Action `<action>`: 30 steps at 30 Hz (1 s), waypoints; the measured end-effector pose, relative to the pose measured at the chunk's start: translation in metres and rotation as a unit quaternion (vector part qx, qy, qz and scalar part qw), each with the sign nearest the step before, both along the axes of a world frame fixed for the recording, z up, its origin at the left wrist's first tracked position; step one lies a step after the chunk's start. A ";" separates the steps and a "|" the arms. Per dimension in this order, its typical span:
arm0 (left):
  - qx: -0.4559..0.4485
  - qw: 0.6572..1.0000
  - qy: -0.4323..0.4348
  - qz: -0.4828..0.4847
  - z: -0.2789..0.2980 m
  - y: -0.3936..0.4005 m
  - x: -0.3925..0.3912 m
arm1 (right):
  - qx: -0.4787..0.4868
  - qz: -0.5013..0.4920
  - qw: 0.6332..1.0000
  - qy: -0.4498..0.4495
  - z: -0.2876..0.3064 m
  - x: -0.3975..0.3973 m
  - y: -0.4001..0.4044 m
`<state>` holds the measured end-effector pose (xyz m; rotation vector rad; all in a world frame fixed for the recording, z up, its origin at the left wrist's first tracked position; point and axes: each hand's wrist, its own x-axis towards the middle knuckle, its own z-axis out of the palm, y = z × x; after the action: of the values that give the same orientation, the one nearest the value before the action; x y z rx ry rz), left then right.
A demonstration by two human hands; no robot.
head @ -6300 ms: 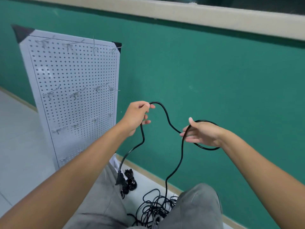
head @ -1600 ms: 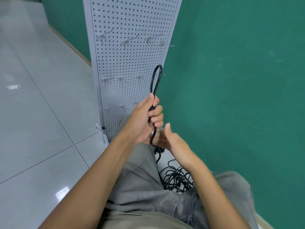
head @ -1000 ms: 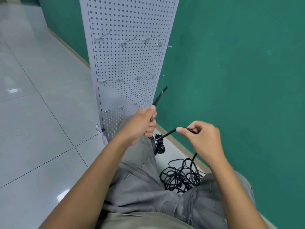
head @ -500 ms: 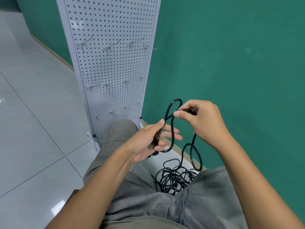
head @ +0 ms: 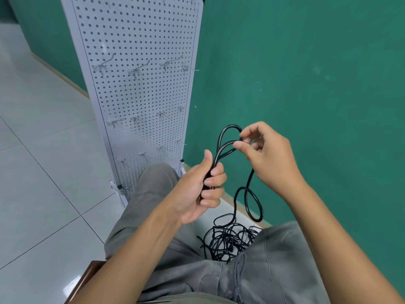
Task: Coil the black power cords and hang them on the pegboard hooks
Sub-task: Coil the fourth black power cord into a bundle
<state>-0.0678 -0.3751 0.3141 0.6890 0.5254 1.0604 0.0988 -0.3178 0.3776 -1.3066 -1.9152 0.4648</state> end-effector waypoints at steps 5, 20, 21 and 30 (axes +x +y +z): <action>0.038 0.999 0.007 0.017 0.008 -0.001 -0.006 | -0.063 -0.032 0.996 0.062 -0.019 0.006 -0.006; 0.061 0.991 0.118 0.008 -0.011 0.006 0.006 | -0.241 0.072 0.832 0.495 -0.015 -0.015 -0.016; 0.072 0.987 0.143 0.018 -0.014 0.007 0.007 | -0.247 0.069 0.825 0.504 -0.013 -0.019 -0.016; 0.089 0.982 0.164 0.009 -0.007 0.002 0.005 | -0.274 0.131 0.806 0.509 -0.006 -0.031 -0.013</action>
<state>-0.0630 -0.3729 0.3076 1.0286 0.7262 1.0235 0.0679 -0.3313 0.3712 -0.7792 -1.0260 1.5832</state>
